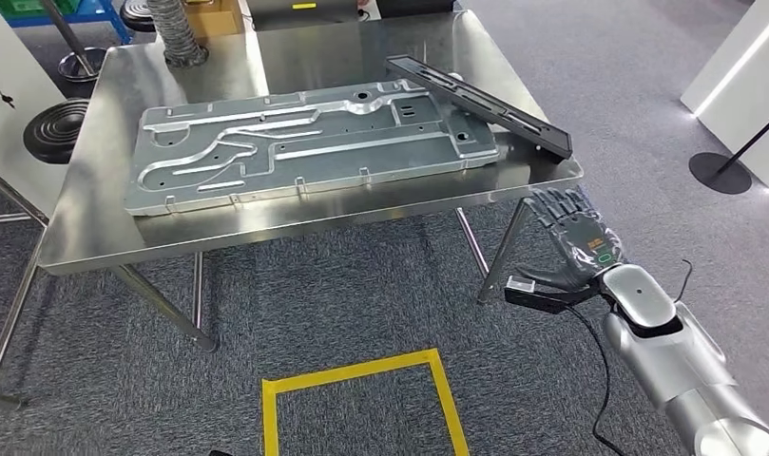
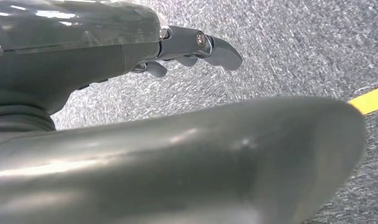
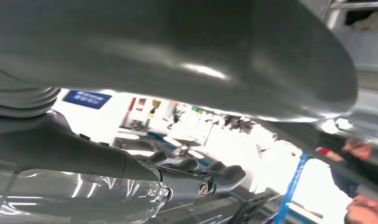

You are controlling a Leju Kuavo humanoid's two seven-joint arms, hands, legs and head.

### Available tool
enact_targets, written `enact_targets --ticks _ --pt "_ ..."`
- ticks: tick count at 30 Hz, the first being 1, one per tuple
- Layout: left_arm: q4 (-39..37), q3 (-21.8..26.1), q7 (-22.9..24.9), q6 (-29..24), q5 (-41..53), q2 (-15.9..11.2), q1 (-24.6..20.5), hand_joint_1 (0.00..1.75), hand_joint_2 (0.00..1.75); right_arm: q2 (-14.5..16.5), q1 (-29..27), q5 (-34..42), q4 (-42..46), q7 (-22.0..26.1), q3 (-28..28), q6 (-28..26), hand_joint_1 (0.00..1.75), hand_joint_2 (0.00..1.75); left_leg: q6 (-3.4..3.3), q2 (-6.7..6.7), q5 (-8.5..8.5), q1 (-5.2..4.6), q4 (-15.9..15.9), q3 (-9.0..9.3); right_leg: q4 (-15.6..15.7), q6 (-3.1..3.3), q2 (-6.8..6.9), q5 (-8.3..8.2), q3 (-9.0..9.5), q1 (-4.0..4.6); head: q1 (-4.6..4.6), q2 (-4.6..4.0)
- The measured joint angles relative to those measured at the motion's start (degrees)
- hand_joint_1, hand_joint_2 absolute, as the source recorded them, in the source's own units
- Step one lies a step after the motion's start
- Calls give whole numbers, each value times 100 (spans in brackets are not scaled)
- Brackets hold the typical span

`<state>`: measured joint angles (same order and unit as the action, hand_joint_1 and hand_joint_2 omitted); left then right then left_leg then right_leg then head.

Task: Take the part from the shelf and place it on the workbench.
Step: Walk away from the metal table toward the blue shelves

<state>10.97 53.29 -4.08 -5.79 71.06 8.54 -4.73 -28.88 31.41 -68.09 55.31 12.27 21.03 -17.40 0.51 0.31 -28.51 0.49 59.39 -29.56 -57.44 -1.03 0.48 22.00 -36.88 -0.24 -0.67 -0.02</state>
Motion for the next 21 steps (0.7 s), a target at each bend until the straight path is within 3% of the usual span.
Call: enact_targets --ticks 1,4,6,8,9,10,11,14,15,17,19,21 --pt "0 11 -5 4 -7 2 7 0 0 -25 -35 24 31 -12 -87 2 0 0 -41 3 -66 -14 -131 67 -15 -33 6 -28 -17 4 0 0" --pt "0 38 -28 1 -16 13 34 0 0 -53 -153 51 41 -16 -377 -13 0 0 -193 -15 8 -21 -178 28 -71 -141 3 -38 -52 -27 0 0" --pt "0 48 -40 -7 -18 22 32 0 0 -63 -202 54 -40 4 -609 -30 0 0 -277 -31 97 -10 -201 -29 -509 -195 -13 281 -247 -52 1 0" --pt "0 59 -40 -14 -17 32 39 0 0 -64 -225 100 -243 68 -857 -78 0 0 -307 -33 165 -22 -194 -129 -1312 -242 -21 717 -565 -59 0 0" --pt "0 64 -37 -19 -16 37 46 0 0 -64 -250 151 -370 116 -967 -111 0 0 -308 -30 192 -29 -190 -170 -1591 -255 -21 825 -652 -61 0 0" --pt "0 68 -33 -23 -15 40 51 0 0 -63 -290 218 -505 170 -1079 -149 0 0 -306 -25 214 -34 -186 -202 -1671 -257 -21 833 -638 -61 0 0" --pt "0 70 -29 -27 -13 43 54 0 0 -63 -338 296 -625 220 -1185 -186 0 0 -301 -18 229 -40 -183 -221 -1495 -245 -21 738 -495 -60 -1 0" --pt "0 75 -21 -37 -12 52 54 0 0 -60 -460 507 -935 378 -1527 -320 0 0 -272 -7 257 -64 -184 -239 -347 -153 -14 378 205 -32 1 0" --pt "0 78 -21 -38 -13 56 52 0 0 -56 -484 562 -1022 425 -1623 -365 0 0 -250 -10 269 -70 -190 -247 -98 -114 -13 332 335 -11 1 0" --pt "0 89 -22 -44 -16 68 48 0 0 -37 -522 649 -1242 509 -1798 -444 0 0 -191 -21 292 -72 -207 -260 52 -51 -16 312 394 32 1 0" --pt "0 115 -32 -64 -22 79 46 0 0 6 -550 755 -1509 579 -1986 -492 0 0 -132 -25 274 -73 -197 -262 104 7 -18 284 396 16 0 0" --pt "0 148 -44 -96 -31 84 42 0 0 86 -570 931 -1770 658 -2192 -533 0 0 -76 -21 79 -76 60 -374 160 67 -9 246 407 -23 -1 0"
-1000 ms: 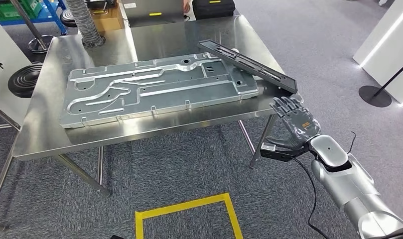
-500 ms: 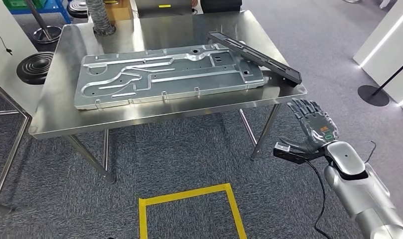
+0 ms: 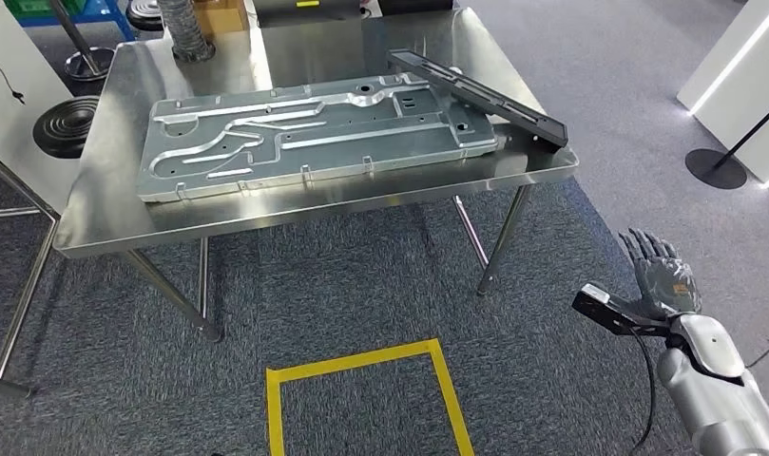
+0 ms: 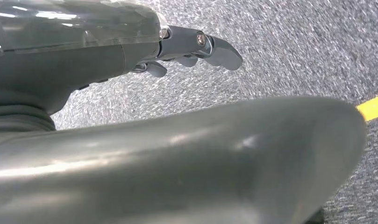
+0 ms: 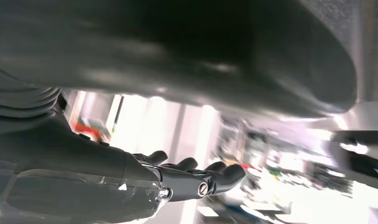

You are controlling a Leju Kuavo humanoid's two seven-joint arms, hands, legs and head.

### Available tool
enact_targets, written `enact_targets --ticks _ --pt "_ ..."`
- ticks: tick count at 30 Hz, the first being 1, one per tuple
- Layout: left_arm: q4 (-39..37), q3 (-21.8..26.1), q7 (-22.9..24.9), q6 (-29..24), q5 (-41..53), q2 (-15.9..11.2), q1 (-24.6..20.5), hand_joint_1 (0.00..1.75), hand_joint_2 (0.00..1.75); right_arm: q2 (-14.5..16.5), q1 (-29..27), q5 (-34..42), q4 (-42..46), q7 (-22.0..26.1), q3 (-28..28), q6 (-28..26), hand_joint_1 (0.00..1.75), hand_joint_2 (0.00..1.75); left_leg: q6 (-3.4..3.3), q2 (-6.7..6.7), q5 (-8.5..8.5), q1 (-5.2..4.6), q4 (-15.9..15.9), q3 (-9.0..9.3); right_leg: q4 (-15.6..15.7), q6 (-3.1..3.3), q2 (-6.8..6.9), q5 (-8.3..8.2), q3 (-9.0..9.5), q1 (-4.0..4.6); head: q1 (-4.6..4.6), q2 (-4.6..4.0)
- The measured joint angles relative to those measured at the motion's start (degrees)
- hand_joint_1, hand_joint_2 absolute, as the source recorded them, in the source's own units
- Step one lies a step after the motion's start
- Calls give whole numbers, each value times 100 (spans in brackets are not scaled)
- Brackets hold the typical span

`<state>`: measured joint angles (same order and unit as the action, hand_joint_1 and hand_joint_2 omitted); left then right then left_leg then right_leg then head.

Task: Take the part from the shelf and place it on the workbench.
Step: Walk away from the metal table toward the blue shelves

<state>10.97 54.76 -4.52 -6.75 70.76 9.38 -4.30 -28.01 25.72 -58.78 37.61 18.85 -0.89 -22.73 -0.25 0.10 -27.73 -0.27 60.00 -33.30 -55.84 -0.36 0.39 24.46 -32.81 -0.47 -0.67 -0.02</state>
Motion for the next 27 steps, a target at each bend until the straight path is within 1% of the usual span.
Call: enact_targets --ticks 1,2,3,4,5,6,7,8,9,10,11,13,14,15,16,18,19,20,21,22,23,24,25,26,27 --pt "0 12 -4 -14 -4 0 1 0 0 61 -11 116 -125 53 -110 -22 0 0 21 2 -185 12 309 -137 12 18 4 -13 -2 -7 0 0" --pt "0 21 -9 -27 -8 0 2 0 0 126 -32 254 -257 115 -221 -43 0 0 41 1 -389 20 699 -312 12 31 3 -18 -12 -6 -1 0" --pt "0 28 -11 -37 -16 0 4 0 0 206 -71 404 -397 183 -342 -55 0 0 58 1 -552 29 1084 -483 8 36 4 -20 -20 -3 -1 0" --pt "0 37 -13 -49 -24 1 8 0 0 303 -132 574 -544 249 -477 -63 0 0 72 0 -625 35 1344 -597 3 38 6 -21 -24 0 -1 0" --pt "0 46 -13 -61 -33 2 11 0 0 397 -207 732 -680 299 -606 -64 0 0 81 0 -581 39 1386 -610 -5 36 8 -20 -27 1 -1 0" --pt "0 55 -13 -74 -41 3 13 0 0 500 -286 874 -806 332 -735 -55 0 0 82 -1 -434 41 1195 -512 -16 32 6 -16 -28 0 -1 0" --pt "0 63 -12 -89 -44 4 13 0 0 607 -362 1017 -931 348 -871 -30 0 0 77 0 -224 44 811 -320 -31 23 3 -10 -27 -1 -1 0" --pt "0 69 -11 -101 -46 4 9 0 0 706 -429 1144 -1047 351 -1002 19 0 0 63 2 -54 44 380 -108 -51 7 -4 1 -32 4 -1 0" --pt "0 73 -9 -111 -45 7 5 0 0 808 -491 1282 -1165 350 -1140 106 0 0 40 5 63 43 35 60 -76 -12 -11 12 -41 13 -1 0" --pt "0 75 -5 -117 -40 13 3 0 0 909 -557 1430 -1287 351 -1291 213 0 0 15 8 116 40 -176 160 -96 -36 -15 18 -53 23 -1 0" --pt "0 78 0 -121 -33 19 3 0 0 1008 -632 1565 -1394 353 -1424 334 0 0 -13 11 111 33 -247 191 -107 -63 -18 20 -63 31 -1 0" --pt "0 86 20 -129 -6 29 6 0 0 1210 -815 1824 -1602 350 -1693 589 0 0 -79 9 141 37 -268 193 -108 -120 -18 19 -64 28 -1 0" --pt "0 91 31 -135 5 30 4 0 0 1318 -912 1930 -1693 345 -1817 704 0 0 -112 9 160 47 -287 197 -145 -148 -19 60 -75 21 0 0" --pt "0 95 42 -142 14 30 -1 0 0 1416 -1005 2032 -1777 333 -1939 819 0 0 -142 8 180 60 -306 197 -278 -174 -21 162 -130 14 1 0" --pt "0 97 51 -148 18 32 -5 0 0 1528 -1088 2135 -1856 316 -2063 936 0 0 -162 4 195 71 -319 195 -539 -199 -24 331 -245 2 1 0" --pt "0 99 57 -151 24 37 -3 0 0 1739 -1241 2335 -1993 267 -2290 1175 0 0 -175 -2 199 65 -317 177 -1324 -242 -27 726 -600 -18 1 1" --pt "0 101 58 -152 31 38 0 0 0 1861 -1321 2451 -2061 225 -2409 1311 0 0 -175 -5 199 63 -314 171 -1650 -256 -27 838 -749 -29 1 1" --pt "0 102 58 -155 42 38 3 0 0 1969 -1398 2562 -2116 178 -2514 1436 0 0 -173 -6 198 61 -310 168 -1778 -262 -26 839 -802 -38 1 1" --pt "0 102 58 -157 56 38 2 0 0 2079 -1465 2693 -2170 114 -2625 1573 0 0 -168 -7 196 61 -306 168 -1656 -259 -26 729 -733 -46 1 1" --pt "0 102 59 -160 73 39 0 0 0 2188 -1520 2849 -2219 36 -2748 1716 0 0 -160 -6 191 60 -301 173 -1302 -247 -23 540 -546 -51 1 1" --pt "0 102 60 -161 93 40 -4 0 0 2283 -1561 3007 -2259 -42 -2880 1834 0 0 -145 -7 184 60 -297 179 -844 -225 -18 370 -310 -50 2 1" --pt "0 99 60 -163 113 41 -8 0 0 2385 -1593 3168 -2301 -127 -3023 1929 0 0 -121 -8 176 52 -293 185 -459 -196 -14 240 -112 -34 1 1" --pt "0 94 61 -166 134 42 -12 0 0 2487 -1625 3314 -2340 -209 -3174 1989 0 0 -89 -8 170 47 -291 189 -210 -162 -13 175 15 -16 1 0" --pt "0 85 61 -168 158 42 -16 0 0 2583 -1664 3426 -2376 -275 -3319 2011 0 0 -53 -9 166 46 -290 192 -116 -129 -15 170 59 6 0 0" --pt "0 71 61 -170 181 43 -20 0 0 2682 -1711 3519 -2411 -335 -3455 2020 0 0 -14 -9 165 46 -294 196 -121 -95 -20 164 56 27 0 0"
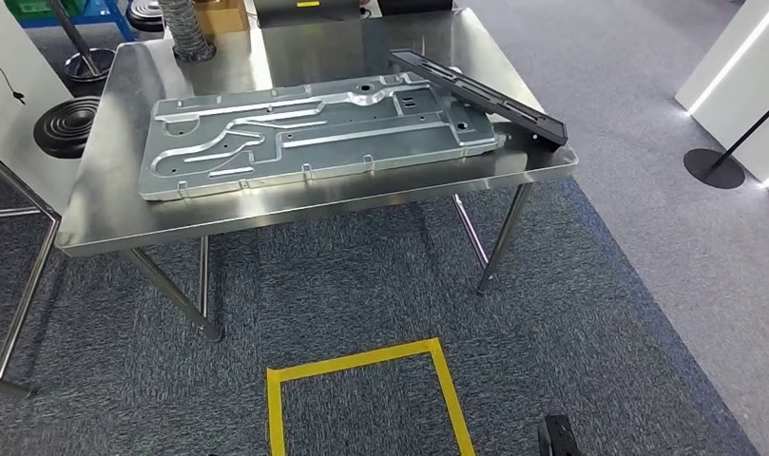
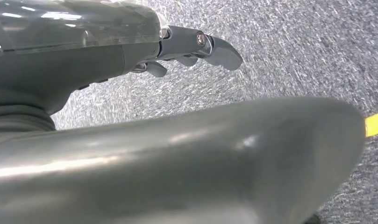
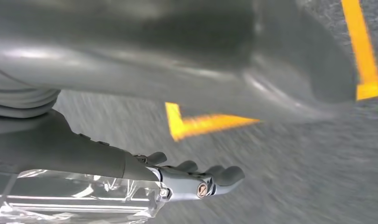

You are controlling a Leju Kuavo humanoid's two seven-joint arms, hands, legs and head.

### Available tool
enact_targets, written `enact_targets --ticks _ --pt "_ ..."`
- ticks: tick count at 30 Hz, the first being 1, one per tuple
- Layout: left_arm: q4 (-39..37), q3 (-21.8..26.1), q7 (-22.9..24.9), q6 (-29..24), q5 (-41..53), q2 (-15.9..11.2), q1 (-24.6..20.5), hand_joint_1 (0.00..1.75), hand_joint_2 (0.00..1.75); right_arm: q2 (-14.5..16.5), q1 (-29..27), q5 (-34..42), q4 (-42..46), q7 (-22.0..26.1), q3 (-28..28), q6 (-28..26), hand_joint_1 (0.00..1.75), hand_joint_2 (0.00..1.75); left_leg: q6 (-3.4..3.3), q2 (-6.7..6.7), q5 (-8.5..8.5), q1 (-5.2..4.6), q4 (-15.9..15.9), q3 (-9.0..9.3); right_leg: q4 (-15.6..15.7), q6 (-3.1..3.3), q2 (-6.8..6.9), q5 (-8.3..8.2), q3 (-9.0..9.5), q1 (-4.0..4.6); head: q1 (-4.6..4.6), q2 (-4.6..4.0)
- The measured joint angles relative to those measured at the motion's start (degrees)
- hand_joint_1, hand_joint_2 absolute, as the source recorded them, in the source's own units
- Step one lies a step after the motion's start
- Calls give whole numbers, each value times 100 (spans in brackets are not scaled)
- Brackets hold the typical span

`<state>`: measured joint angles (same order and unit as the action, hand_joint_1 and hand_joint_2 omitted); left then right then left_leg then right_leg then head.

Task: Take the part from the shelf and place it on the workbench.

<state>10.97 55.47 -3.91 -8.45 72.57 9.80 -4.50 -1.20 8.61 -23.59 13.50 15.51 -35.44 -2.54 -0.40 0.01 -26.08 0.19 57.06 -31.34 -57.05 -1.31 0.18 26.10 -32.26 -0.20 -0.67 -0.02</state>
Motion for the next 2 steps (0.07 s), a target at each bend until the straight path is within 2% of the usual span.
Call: enact_targets --ticks 2 --pt "0 -26 0 -1 41 1 -3 0 0 134 -77 117 -43 -75 -186 15 0 0 57 -2 -10 5 -1 5 15 56 -6 -11 2 -3 0 0"
